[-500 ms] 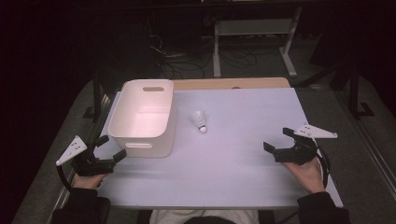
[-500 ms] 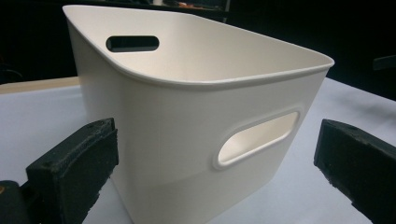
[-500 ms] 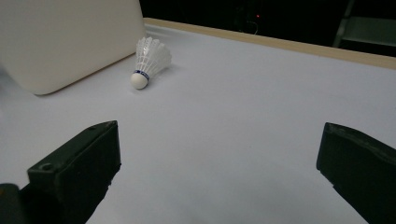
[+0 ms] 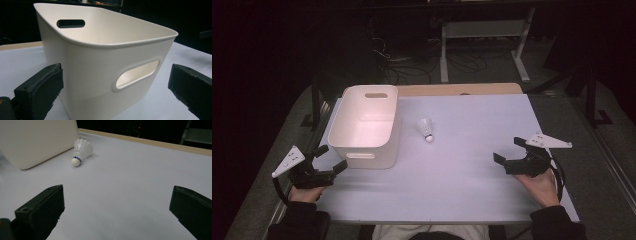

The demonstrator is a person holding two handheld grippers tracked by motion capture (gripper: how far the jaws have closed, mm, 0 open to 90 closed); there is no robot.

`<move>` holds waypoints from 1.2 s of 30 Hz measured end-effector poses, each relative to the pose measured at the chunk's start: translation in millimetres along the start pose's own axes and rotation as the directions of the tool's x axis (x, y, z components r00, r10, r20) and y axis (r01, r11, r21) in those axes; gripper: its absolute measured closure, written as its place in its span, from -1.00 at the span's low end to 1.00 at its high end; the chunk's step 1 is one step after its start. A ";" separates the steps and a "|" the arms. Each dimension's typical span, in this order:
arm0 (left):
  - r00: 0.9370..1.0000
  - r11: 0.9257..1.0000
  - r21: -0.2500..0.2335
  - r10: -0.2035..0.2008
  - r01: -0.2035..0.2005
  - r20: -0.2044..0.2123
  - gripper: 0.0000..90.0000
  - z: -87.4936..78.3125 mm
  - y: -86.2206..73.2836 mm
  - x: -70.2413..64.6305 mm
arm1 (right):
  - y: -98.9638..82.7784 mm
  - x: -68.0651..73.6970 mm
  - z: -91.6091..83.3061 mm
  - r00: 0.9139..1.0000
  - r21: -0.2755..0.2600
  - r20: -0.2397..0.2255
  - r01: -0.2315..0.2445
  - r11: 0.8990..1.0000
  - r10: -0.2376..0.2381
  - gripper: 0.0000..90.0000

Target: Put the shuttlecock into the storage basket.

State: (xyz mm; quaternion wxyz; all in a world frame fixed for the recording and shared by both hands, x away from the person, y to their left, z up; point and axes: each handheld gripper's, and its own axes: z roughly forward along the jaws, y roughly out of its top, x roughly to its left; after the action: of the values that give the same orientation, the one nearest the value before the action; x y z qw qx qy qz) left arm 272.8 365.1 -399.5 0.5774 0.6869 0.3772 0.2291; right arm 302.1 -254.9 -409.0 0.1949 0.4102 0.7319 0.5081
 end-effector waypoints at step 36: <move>1.000 1.000 0.000 -0.008 0.008 -0.002 -1.00 0.0 -0.2 0.0 | 31.7 13.7 9.6 0.999 0.054 -0.032 0.032 0.998 -0.031 -1.00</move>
State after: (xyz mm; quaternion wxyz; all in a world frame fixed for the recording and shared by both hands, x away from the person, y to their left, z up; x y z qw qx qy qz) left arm 272.7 365.2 -399.7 0.5781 0.6851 0.3805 0.2274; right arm 313.6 -233.6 -382.5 0.1801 0.3957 0.7549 0.4910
